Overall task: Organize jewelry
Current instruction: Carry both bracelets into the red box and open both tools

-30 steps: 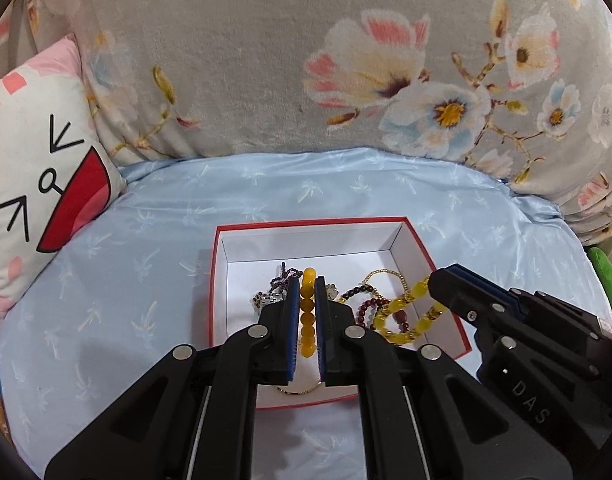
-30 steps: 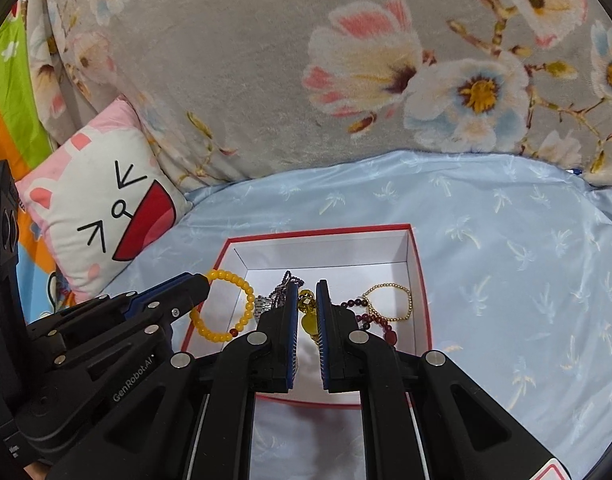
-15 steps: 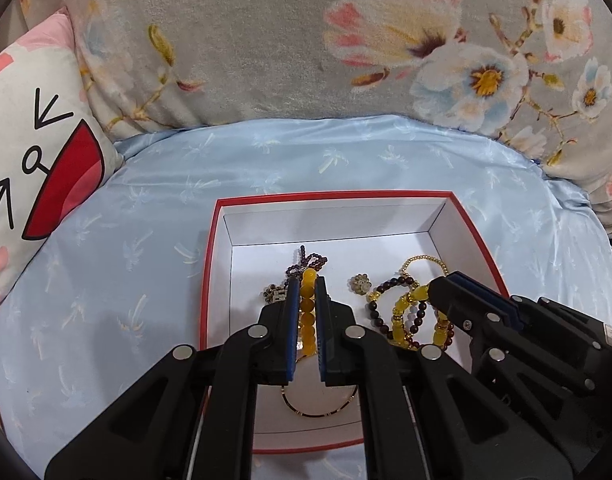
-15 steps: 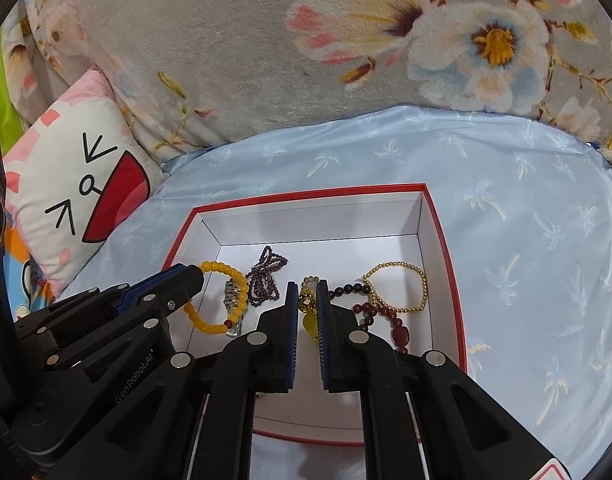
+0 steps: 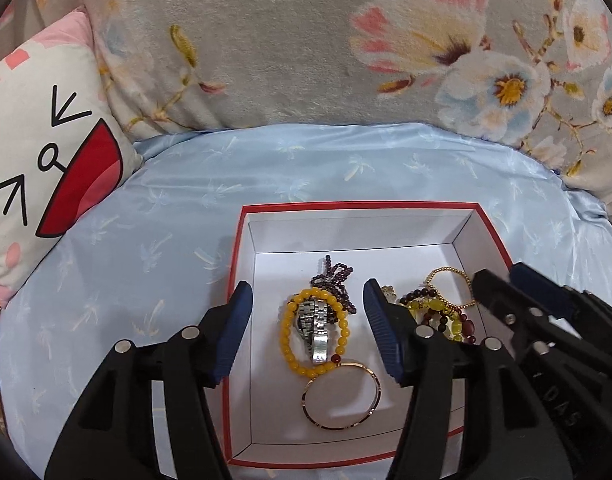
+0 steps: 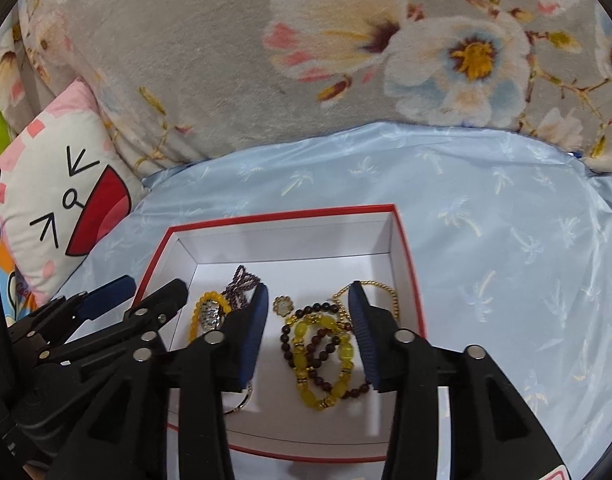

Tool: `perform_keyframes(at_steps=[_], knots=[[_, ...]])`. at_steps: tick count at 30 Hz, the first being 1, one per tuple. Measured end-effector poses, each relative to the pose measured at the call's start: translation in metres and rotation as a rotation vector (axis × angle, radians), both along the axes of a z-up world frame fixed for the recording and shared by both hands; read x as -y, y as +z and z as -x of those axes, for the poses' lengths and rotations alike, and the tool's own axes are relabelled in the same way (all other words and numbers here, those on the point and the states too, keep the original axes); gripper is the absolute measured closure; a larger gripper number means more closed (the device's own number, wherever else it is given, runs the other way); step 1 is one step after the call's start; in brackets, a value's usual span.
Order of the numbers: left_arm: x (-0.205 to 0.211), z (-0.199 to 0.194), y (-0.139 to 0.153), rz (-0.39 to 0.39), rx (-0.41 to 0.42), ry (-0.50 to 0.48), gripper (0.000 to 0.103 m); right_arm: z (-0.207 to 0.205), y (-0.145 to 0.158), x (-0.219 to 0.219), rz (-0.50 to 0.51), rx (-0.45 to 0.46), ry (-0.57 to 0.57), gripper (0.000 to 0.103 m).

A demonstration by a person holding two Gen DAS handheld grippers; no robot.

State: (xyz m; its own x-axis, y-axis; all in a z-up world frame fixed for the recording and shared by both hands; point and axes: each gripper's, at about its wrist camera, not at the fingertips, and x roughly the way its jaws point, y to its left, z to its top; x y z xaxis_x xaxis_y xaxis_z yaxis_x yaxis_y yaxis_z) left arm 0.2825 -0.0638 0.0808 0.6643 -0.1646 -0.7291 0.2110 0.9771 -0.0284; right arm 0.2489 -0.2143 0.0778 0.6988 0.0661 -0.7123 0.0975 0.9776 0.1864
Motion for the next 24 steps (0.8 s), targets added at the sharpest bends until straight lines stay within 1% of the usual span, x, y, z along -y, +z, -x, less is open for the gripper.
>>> perform_keyframes(at_steps=[3, 8, 11, 14, 19, 24], knots=[[-0.002, 0.004, 0.001, -0.011, 0.005, 0.012, 0.048, 0.006, 0.004, 0.002, 0.02, 0.006, -0.019, 0.057], [-0.001, 0.014, 0.003, -0.014, 0.008, 0.014, 0.048, 0.018, 0.006, -0.003, 0.067, 0.006, -0.029, 0.055], [0.001, 0.024, 0.007, -0.023, 0.02, 0.01, 0.048, 0.028, 0.007, -0.005, 0.077, 0.013, -0.033, 0.051], [0.002, 0.033, 0.01, -0.029, 0.03, 0.011, 0.048, 0.037, 0.008, -0.007, 0.098, 0.017, -0.043, 0.051], [0.003, 0.048, 0.015, -0.035, 0.037, 0.011, 0.047, 0.053, 0.01, -0.007, 0.102, 0.014, -0.06, 0.049], [0.004, 0.062, 0.017, -0.055, 0.043, 0.019, 0.045, 0.069, 0.011, -0.007, 0.109, 0.006, -0.08, 0.045]])
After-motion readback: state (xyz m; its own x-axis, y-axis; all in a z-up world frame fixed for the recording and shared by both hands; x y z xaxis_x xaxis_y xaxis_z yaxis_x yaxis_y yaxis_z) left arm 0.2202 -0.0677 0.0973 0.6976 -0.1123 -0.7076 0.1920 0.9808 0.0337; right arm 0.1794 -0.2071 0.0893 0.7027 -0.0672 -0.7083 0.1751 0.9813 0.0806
